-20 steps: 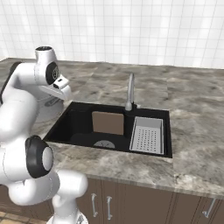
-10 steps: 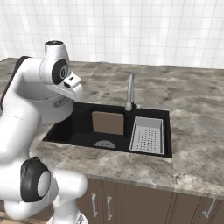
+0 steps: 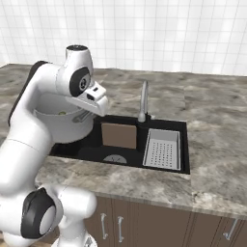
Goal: Dump the squash from the pot into the sink. Then turn on the water and wash the squash. Then turn off the water and put the squash back in the pot.
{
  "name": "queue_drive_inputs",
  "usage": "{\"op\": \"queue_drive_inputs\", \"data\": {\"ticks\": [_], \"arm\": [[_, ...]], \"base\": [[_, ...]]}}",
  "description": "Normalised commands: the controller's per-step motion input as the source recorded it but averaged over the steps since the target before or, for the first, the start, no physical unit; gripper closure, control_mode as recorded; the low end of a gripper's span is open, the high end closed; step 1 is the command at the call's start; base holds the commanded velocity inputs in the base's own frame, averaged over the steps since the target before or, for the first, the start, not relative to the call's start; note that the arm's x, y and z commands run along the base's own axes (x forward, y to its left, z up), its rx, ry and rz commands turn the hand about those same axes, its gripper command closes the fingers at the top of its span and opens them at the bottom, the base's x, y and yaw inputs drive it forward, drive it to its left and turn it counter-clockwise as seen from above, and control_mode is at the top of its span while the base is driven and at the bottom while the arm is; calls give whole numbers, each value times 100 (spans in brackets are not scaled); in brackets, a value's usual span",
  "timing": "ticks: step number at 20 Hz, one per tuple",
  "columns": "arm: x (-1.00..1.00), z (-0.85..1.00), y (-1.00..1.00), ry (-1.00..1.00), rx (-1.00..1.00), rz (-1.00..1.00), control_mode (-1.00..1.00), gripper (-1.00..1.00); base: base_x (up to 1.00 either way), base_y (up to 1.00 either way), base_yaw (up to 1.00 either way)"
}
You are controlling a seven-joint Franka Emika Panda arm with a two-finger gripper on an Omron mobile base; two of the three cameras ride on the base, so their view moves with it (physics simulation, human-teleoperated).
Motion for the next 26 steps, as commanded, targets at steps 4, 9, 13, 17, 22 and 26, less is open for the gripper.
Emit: {"op": "queue_drive_inputs", "data": {"ticks": [4, 9, 13, 17, 22, 26], "arm": [[-27, 0, -51, 1, 0, 0, -100, 100], [-8, 0, -13, 1, 0, 0, 100, 100], [0, 0, 0, 0, 0, 0, 100, 100], [0, 0, 0, 0, 0, 0, 100, 100], [0, 0, 0, 0, 0, 0, 100, 100], [0, 0, 0, 0, 0, 0, 100, 100]], "base": [[0, 0, 0], [-37, -14, 0], [-100, -31, 0], [-50, -69, 0], [6, -94, 0], [44, -71, 0]]}}
